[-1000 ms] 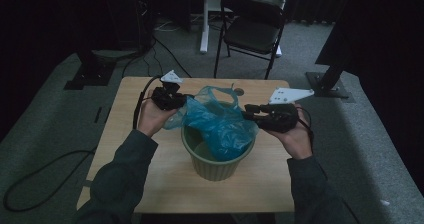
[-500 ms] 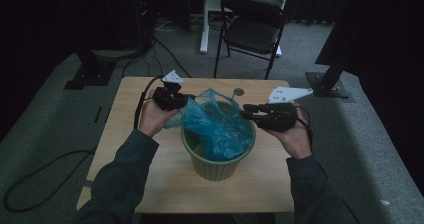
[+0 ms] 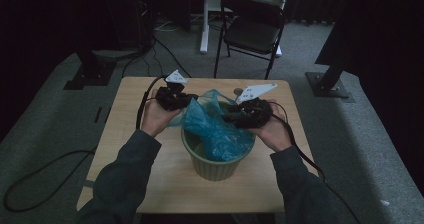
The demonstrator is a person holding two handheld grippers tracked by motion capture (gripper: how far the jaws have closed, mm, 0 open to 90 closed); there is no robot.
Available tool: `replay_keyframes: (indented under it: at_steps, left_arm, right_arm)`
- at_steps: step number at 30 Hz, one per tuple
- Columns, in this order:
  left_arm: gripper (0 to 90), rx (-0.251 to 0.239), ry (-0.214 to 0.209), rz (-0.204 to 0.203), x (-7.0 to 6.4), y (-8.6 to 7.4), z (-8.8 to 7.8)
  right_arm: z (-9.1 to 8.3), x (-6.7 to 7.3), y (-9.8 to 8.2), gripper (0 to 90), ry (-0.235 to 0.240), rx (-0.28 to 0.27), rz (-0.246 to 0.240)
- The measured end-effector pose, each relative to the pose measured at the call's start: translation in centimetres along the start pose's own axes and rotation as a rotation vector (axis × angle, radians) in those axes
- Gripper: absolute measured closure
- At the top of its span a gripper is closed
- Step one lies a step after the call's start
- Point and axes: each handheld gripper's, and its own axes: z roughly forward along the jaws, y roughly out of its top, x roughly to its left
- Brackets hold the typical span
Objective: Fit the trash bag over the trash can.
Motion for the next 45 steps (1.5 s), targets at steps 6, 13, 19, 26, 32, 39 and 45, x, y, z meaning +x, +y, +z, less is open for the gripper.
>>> replay_keyframes:
  at_steps: [6, 13, 19, 26, 32, 39, 45]
  left_arm:
    - [88.7, 0.003, 0.009, 0.002, 0.0, 0.1, 0.2]
    - [88.5, 0.011, 0.015, 0.005, -0.1, 0.1, 0.6]
    - [88.5, 0.012, 0.014, 0.008, -0.2, 0.3, 0.8]
    - [88.5, 0.007, 0.016, 0.010, -0.5, 0.5, 0.8]
    - [88.5, 0.000, 0.017, 0.015, -0.6, 0.7, 0.9]
    - [88.5, -0.001, 0.019, 0.011, -0.7, 0.8, 1.1]
    - [87.5, 0.006, 0.035, 0.020, -0.9, 1.2, 1.7]
  right_arm:
    - [0.4, -0.7, -0.3, 88.9, -0.078, 0.068, -0.006]
    - [-0.1, -1.6, -1.0, 90.0, -0.127, 0.086, 0.020]
    - [-1.1, -1.9, -1.4, 80.6, -0.114, 0.018, 0.048]
    - [-1.1, -0.9, -0.5, 65.1, -0.027, -0.022, 0.021]
    - [-0.2, -0.6, -0.3, 58.8, 0.001, 0.011, 0.018]
    - [0.5, -1.1, -0.7, 88.6, -0.072, 0.099, 0.024]
    - [-0.2, -2.6, -1.5, 90.0, -0.137, 0.120, 0.076]
